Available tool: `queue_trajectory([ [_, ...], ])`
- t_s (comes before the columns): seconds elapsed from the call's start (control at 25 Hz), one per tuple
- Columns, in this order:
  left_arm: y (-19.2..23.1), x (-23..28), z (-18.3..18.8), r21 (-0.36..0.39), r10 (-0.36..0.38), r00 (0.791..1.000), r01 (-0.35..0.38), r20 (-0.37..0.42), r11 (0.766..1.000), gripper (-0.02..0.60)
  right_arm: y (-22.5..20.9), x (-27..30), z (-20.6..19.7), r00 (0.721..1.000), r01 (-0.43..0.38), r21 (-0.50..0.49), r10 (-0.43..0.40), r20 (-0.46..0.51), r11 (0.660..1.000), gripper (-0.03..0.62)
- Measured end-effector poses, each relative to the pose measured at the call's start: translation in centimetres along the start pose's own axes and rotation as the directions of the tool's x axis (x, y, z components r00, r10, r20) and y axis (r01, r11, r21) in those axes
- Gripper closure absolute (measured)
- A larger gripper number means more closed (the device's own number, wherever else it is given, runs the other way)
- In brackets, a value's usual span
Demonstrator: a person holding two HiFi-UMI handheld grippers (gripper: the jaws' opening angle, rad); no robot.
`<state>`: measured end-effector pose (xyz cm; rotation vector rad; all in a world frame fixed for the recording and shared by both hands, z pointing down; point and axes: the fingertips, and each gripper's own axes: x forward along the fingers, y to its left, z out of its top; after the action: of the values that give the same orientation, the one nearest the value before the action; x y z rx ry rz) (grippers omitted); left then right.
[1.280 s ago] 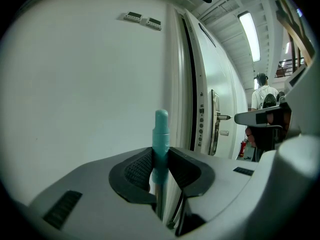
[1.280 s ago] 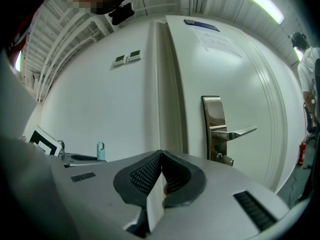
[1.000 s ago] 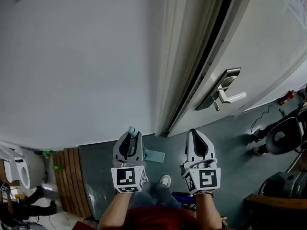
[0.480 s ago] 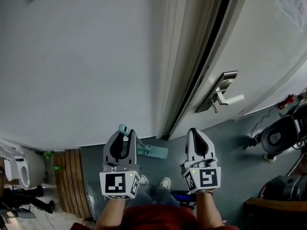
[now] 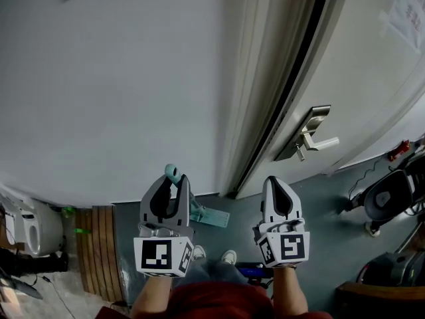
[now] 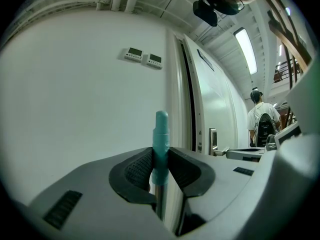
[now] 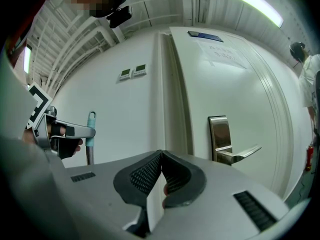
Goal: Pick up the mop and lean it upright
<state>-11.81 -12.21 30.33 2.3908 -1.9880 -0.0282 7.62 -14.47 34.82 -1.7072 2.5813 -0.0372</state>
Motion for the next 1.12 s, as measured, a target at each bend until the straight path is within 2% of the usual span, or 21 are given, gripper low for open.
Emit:
queue_trajectory([
  [0.76,0.19,-0.27,-0.14,0.004,0.017,1.0,-0.017,-0.014,1.0,0.476,0.4,0.28,0.08,1.0,-0.014,-0.002,0.014,-0.001,1.0,0.577],
  [1.12,0.09,-0.26,0.52,-0.017,0.011,1.0,-0.011,0.012,1.0,0.474,0.11,0.07,0.25,1.0,-0.006,-0.005,0.006,0.002,1.0,0.577],
])
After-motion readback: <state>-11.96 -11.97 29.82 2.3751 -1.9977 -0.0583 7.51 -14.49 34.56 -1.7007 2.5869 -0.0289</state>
